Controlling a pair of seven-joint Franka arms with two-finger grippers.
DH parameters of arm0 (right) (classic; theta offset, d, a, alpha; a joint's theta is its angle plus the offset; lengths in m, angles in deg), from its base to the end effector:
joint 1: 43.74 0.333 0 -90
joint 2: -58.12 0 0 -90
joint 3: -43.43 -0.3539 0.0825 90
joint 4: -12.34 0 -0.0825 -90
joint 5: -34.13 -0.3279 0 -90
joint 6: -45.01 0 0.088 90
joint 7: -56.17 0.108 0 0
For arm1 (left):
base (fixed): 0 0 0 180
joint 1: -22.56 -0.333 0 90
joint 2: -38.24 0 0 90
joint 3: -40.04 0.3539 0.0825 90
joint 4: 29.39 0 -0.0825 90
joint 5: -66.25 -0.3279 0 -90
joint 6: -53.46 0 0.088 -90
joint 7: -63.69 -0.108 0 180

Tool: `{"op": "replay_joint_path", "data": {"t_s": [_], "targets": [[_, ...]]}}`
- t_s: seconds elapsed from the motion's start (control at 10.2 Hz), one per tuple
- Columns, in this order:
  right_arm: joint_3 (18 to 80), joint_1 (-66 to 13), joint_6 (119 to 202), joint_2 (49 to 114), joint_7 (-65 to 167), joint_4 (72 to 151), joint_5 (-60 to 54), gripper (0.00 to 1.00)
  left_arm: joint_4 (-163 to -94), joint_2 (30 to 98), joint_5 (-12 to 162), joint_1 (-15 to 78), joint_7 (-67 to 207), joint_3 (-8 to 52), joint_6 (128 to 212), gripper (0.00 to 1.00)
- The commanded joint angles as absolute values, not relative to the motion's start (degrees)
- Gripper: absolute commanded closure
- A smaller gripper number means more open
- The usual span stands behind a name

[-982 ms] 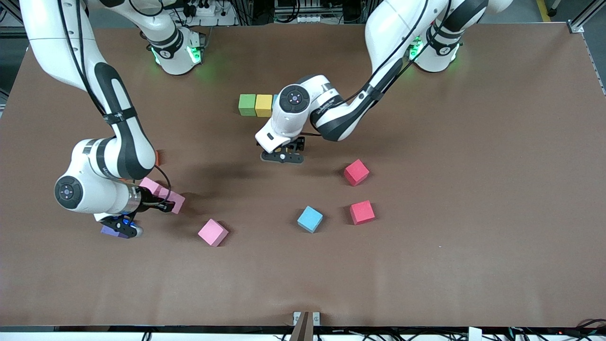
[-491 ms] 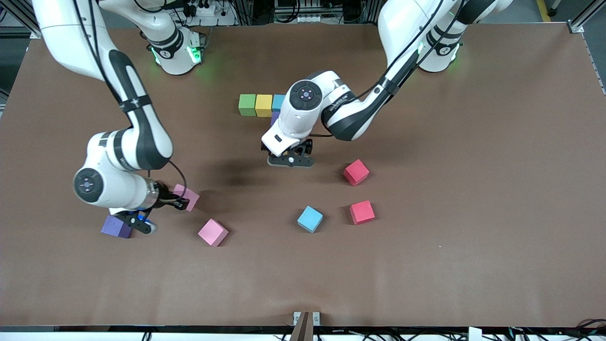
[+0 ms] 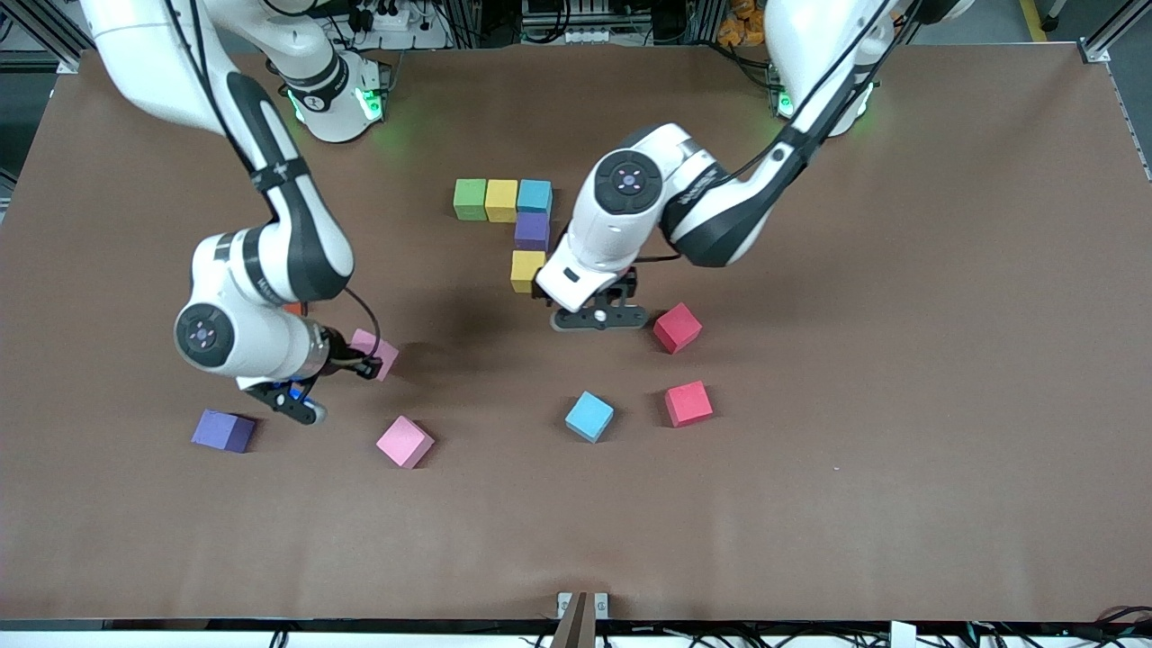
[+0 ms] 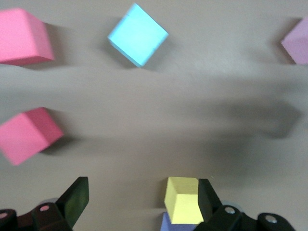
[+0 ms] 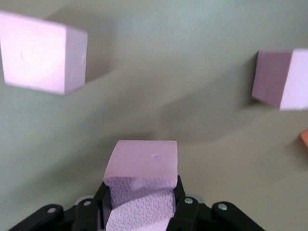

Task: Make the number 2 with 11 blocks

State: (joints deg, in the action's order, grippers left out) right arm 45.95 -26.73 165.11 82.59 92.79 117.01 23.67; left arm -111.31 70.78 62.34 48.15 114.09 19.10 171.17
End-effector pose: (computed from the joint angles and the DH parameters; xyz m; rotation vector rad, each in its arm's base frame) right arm 0.5765 0.1611 0.3582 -2.9839 0.7427 0.3052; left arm 0.5133 -0.4520 0.4417 2.9821 0.1498 -0.0522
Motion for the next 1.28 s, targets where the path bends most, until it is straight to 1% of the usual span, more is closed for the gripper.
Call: {"op": "replay_joint_path", "data": {"t_s": [0.0, 0.1, 0.2, 0.29, 0.39, 0.59, 0.79, 0.88, 0.98, 1.18], "targets": [[47.21, -19.96, 172.6, 74.31, 102.61, 130.34, 22.97, 1.0, -112.8, 64.1, 63.7, 44.37, 112.22, 18.77, 164.76, 0.0], [49.04, -16.97, 172.97, 72.99, 106.58, 132.73, 22.97, 1.0, -112.8, 61.99, 63.44, 42.27, 109.08, 18.77, 161.68, 0.0], [50.88, -14.76, 175.59, 71.32, 112.45, 135.88, 22.89, 1.0, -112.8, 59.97, 63.44, 40.25, 104.09, 18.77, 158.69, 0.0], [50.99, -13.87, 179.88, 69.57, 117.81, 140.09, 22.88, 1.0, -112.72, 57.94, 63.09, 37.44, 99.16, 18.86, 155.97, 0.0], [50.99, -13.08, 181.14, 69.37, 123.26, 141.61, 22.88, 1.0, -112.71, 56.36, 63.08, 34.46, 93.98, 18.77, 154.11, 0.0], [50.99, -10.8, 183.15, 70.07, 136.35, 141.8, 22.88, 1.0, -112.45, 53.46, 62.82, 30.49, 88.14, 19.03, 149.2, 0.0], [50.82, -9.21, 188.94, 72.08, 144.46, 141.72, 22.88, 1.0, -112.19, 51.26, 62.73, 27.85, 86.56, 19.12, 145.32, 0.0], [50.64, -8.16, 190.89, 73.23, 147.37, 141.72, 22.88, 1.0, -111.4, 50.9, 62.82, 26.18, 83.07, 19.21, 144.78, 0.0], [49.16, -8.84, 191.25, 73.07, 147.83, 141.98, 22.8, 1.0, -110.79, 50.89, 62.99, 24.77, 82.16, 19.12, 143.73, 0.0], [44.15, -10.87, 191.43, 72.54, 150.71, 142.51, 21.13, 1.0, -106.58, 51.15, 63.08, 24.32, 81.8, 20.25, 141.19, 0.0]]}}
